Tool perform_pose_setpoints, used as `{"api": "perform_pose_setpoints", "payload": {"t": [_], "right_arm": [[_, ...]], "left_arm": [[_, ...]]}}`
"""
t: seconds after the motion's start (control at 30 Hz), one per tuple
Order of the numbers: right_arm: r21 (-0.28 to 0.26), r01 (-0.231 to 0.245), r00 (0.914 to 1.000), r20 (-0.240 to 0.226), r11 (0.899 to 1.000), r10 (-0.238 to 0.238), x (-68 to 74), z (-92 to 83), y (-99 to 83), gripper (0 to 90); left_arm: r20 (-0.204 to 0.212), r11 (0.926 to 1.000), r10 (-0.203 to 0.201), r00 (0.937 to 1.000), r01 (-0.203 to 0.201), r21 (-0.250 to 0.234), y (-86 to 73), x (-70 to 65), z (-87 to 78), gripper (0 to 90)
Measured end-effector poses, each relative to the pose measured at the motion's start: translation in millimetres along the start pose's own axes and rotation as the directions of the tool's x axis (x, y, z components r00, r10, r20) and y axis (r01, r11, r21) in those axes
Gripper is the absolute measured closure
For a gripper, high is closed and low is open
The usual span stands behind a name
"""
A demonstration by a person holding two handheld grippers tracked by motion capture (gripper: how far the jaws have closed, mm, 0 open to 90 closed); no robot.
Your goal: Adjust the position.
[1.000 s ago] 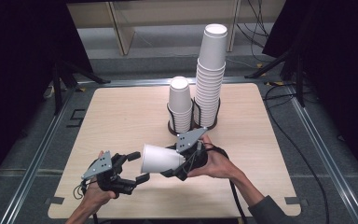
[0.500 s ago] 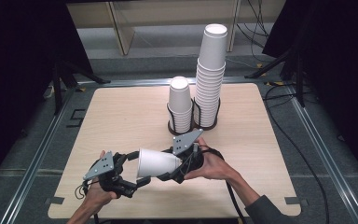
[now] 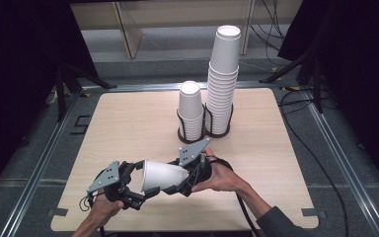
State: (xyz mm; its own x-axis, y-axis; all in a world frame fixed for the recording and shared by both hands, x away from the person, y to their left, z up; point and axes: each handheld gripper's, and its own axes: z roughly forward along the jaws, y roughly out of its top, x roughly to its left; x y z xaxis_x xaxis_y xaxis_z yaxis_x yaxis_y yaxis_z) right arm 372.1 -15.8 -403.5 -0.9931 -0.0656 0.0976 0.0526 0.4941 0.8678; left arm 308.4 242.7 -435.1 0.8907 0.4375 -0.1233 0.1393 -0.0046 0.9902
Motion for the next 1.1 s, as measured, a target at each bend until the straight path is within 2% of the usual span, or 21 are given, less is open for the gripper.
{"api": "perform_pose_setpoints", "payload": {"t": [0.07, 0.1, 0.13, 0.17, 0.27, 0.37, 0.4, 0.47, 0.5, 0.53, 0.63, 0.67, 0.73, 0.77, 0.83, 0.87, 0.97, 1.0, 1.03, 1.1], "right_arm": [[-0.004, 0.012, 0.9999, 0.004, 1.000, -0.012, -1.1, 1.3, -1.6, 24.1], [0.006, -0.024, 0.9997, 0.002, 1.000, 0.024, 0.9, 0.4, -2.4, 24.2], [0.003, -0.027, 0.9996, 0.000, 1.000, 0.027, 0.7, 0.7, -2.9, 24.3], [-0.003, 0.005, 1.0000, -0.001, 1.000, -0.005, -1.7, 0.5, -2.8, 24.5], [-0.009, 0.003, 1.0000, -0.002, 1.000, -0.003, -2.2, -0.1, -3.5, 24.6], [0.015, -0.006, 1.0000, -0.003, 1.000, 0.006, -1.2, 0.6, -4.5, 24.2], [0.038, -0.017, 0.9999, 0.003, 0.999, 0.017, -0.4, 0.2, -4.8, 23.5], [0.061, 0.004, 0.9998, 0.021, 0.998, -0.005, -0.6, 1.3, -4.9, 21.5], [0.085, 0.003, 0.9996, 0.028, 0.996, -0.005, 0.2, 2.0, -4.7, 20.5], [0.119, 0.012, 0.9988, 0.045, 0.993, -0.018, 1.5, 2.4, -3.6, 20.1], [0.168, 0.035, 0.9963, 0.071, 0.985, -0.048, 4.4, -0.4, 1.4, 18.2], [0.187, 0.040, 0.9957, 0.075, 0.982, -0.055, 5.9, -1.3, 3.1, 17.6], [0.225, 0.059, 0.9930, 0.087, 0.973, -0.081, 8.3, -3.5, 6.6, 17.4], [0.251, 0.071, 0.9914, 0.089, 0.965, -0.096, 10.6, -4.4, 9.0, 17.4], [0.293, 0.094, 0.9879, 0.091, 0.951, -0.125, 13.4, -4.7, 13.3, 17.7], [0.317, 0.119, 0.9846, 0.084, 0.941, -0.153, 13.1, -3.0, 14.9, 18.0], [0.395, 0.135, 0.9809, 0.077, 0.909, -0.179, 18.0, 1.1, 22.3, 18.2], [0.416, 0.139, 0.9792, 0.077, 0.899, -0.188, 18.8, 3.2, 24.6, 18.1], [0.435, 0.144, 0.9778, 0.076, 0.889, -0.196, 18.7, 5.6, 26.6, 18.3], [0.479, 0.170, 0.9702, 0.072, 0.861, -0.231, 17.2, 9.0, 31.2, 18.9]], "left_arm": [[0.015, 0.9999, -0.015, 0.9998, 0.015, -0.002, 0.0, 1.6, -0.8, 5.9], [0.024, 0.9998, -0.019, 0.9995, 0.020, -0.002, 0.2, 2.6, -1.3, 6.7], [0.028, 0.9997, -0.023, 0.9993, 0.024, -0.004, 0.7, 3.2, -1.3, 7.4], [0.031, 0.9997, -0.023, 0.9992, 0.023, -0.006, 1.3, 3.5, -1.5, 8.4], [0.042, 0.9999, -0.013, 0.9990, 0.013, 0.003, 2.9, 4.0, -2.5, 10.8], [0.052, 0.9997, -0.001, 0.9987, -0.001, 0.024, 3.7, 3.4, -2.9, 13.0], [0.052, 0.9994, 0.005, 0.9986, -0.007, 0.032, 3.7, 2.8, -2.4, 14.1], [0.053, 0.9983, 0.016, 0.9985, -0.019, 0.056, 3.6, 1.8, -1.2, 15.3], [0.048, 0.9961, 0.034, 0.9983, -0.038, 0.080, 3.3, 0.9, -0.4, 15.6], [0.054, 0.9959, 0.039, 0.9977, -0.044, 0.079, 2.0, 0.7, 1.6, 16.0], [0.048, 0.9887, 0.068, 0.9965, -0.074, 0.130, 1.5, -0.1, 2.1, 16.5], [0.045, 0.9882, 0.064, 0.9969, -0.070, 0.137, 1.3, -0.7, 2.7, 16.5], [0.047, 0.9850, 0.077, 0.9959, -0.083, 0.151, 1.1, -0.8, 3.4, 16.5], [0.056, 0.9862, 0.079, 0.9953, -0.086, 0.141, 0.2, -0.7, 4.9, 16.5], [0.048, 0.9793, 0.095, 0.9943, -0.102, 0.175, 1.1, -1.0, 4.1, 16.5], [0.042, 0.9773, 0.096, 0.9945, -0.102, 0.186, 1.3, -1.6, 4.0, 16.5], [0.047, 0.9733, 0.109, 0.9929, -0.116, 0.198, 1.3, -1.7, 4.2, 16.5], [0.055, 0.9777, 0.104, 0.9930, -0.112, 0.177, 0.2, -1.8, 6.1, 16.5], [0.056, 0.9769, 0.107, 0.9927, -0.116, 0.179, 0.1, -2.1, 6.3, 16.5], [0.053, 0.9756, 0.111, 0.9924, -0.119, 0.185, 0.3, -2.8, 6.1, 16.5]]}}
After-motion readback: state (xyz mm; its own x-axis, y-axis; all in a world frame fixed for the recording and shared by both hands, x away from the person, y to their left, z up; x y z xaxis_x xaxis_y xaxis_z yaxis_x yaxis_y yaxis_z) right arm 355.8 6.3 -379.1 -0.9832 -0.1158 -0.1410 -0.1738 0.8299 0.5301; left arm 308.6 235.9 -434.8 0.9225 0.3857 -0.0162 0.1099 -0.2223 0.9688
